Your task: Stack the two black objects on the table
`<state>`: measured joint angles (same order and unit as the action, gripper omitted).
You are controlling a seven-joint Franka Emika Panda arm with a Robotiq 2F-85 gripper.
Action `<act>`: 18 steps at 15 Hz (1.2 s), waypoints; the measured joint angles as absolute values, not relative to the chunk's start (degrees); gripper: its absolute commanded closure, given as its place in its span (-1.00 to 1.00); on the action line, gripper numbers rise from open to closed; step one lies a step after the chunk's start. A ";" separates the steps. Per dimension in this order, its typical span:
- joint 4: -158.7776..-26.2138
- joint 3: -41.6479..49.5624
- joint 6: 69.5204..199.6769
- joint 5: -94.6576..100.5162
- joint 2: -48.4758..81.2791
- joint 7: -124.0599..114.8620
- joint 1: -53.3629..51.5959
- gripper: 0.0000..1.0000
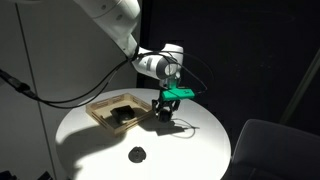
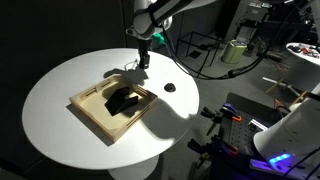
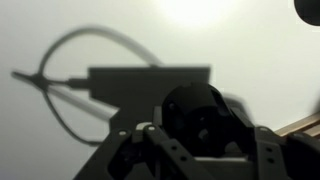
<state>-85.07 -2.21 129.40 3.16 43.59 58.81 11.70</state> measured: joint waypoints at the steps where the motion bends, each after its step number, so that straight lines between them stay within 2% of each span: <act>1: -86.77 -2.12 129.84 3.39 42.05 58.75 11.51 0.17; 10: -103.40 -1.22 132.84 6.80 28.65 55.26 7.90 0.17; 18: -112.09 -1.50 133.21 7.53 20.67 53.43 5.52 0.17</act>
<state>-112.09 -1.50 133.21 7.53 20.67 53.43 5.52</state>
